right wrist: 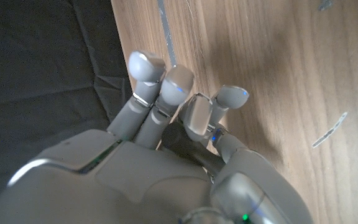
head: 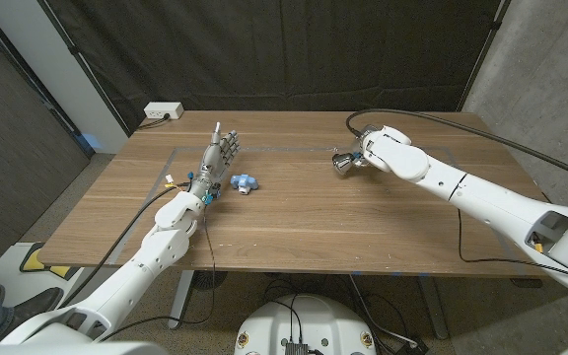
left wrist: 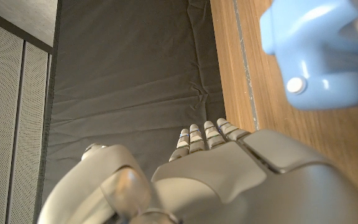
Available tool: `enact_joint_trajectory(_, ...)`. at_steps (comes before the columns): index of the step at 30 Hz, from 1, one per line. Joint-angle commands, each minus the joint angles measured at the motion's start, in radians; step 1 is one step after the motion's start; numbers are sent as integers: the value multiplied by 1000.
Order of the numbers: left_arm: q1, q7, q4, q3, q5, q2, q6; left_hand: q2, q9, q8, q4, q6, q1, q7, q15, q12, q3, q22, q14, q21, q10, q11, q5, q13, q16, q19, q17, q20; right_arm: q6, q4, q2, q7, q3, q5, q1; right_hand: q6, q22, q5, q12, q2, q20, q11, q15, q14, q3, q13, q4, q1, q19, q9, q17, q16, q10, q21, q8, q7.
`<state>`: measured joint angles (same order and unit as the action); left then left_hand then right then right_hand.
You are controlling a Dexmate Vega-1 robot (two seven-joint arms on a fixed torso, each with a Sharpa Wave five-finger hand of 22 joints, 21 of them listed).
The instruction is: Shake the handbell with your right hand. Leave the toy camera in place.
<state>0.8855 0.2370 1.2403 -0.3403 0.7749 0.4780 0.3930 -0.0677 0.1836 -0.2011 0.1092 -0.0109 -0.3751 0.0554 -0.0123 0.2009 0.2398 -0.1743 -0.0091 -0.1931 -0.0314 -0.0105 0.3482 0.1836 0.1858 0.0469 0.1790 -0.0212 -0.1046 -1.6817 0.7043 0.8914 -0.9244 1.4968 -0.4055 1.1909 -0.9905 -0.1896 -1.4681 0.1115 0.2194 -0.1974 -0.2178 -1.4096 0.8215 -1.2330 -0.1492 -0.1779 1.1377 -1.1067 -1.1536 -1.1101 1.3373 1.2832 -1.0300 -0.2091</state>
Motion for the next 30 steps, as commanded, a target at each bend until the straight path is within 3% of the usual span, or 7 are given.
enact_joint_trajectory(1,-14,-2,-1,-6,-9,1,-12,1,5,-1,-1,-3,-10,3,-3,2,6,-5,-2,-4,-4,1,0,6,3,10,4,5,-112,-27,10,-83,69,-98,-51,-1,-17,2,-34,-1,4,1,0,-2,16,-4,-5,20,19,6,1,-12,-2,3,-11,1)
enact_joint_trajectory(8,-17,-2,4,-9,-12,6,-22,0,5,-1,-1,-3,-11,3,-3,2,7,-5,-2,-4,-5,-1,0,6,3,11,4,5,-226,-63,0,-138,127,-172,-102,2,-28,2,-55,0,4,2,0,-4,25,-4,-10,40,25,12,3,-27,0,-1,-21,0)
enact_joint_trajectory(11,-17,-4,11,-10,-15,11,-25,0,5,-1,-1,-3,-11,2,-3,2,8,-5,-2,-4,-4,0,0,6,3,11,4,5,-285,-82,-11,-167,174,-250,-130,-1,-39,2,-67,0,4,2,-1,0,32,-4,-10,55,37,-6,11,-32,-3,0,-44,1)
enact_joint_trajectory(12,-17,-5,14,-10,-16,12,-27,0,5,-1,-1,-3,-11,2,-3,2,8,-5,-2,-4,-5,0,0,6,3,11,4,5,-299,-86,-12,-175,182,-269,-134,-7,-36,2,-70,0,4,2,0,-7,34,-4,-10,59,34,4,5,-42,-4,-6,-38,1)
enact_joint_trajectory(21,-11,-13,35,-10,-20,24,-37,-1,5,-1,-1,-4,-12,3,-3,2,10,-5,-2,-4,-4,0,-1,6,3,11,4,5,-459,-102,-33,-220,253,-447,-157,-10,-43,4,-81,-1,4,2,0,1,48,-4,-8,85,47,-6,24,-53,-8,-21,-69,1)
enact_joint_trajectory(24,-7,-17,44,-10,-21,28,-40,-2,5,-1,-1,-5,-12,3,-3,2,10,-5,-1,-4,-4,-1,-1,6,3,11,4,5,-514,-116,-35,-268,275,-511,-174,-13,-43,4,-83,-1,5,2,-1,1,51,-3,-7,92,53,-18,30,-56,-8,-24,-83,2)
enact_joint_trajectory(30,8,-30,63,-5,-21,34,-38,-2,5,-1,0,-5,-12,1,-2,2,11,-5,-2,-4,-3,-1,-1,6,3,12,4,5,-615,-185,-57,-463,368,-693,-264,-21,-39,5,-84,2,5,2,-1,-2,57,-3,-4,96,58,-25,35,-64,-8,-33,-93,0)
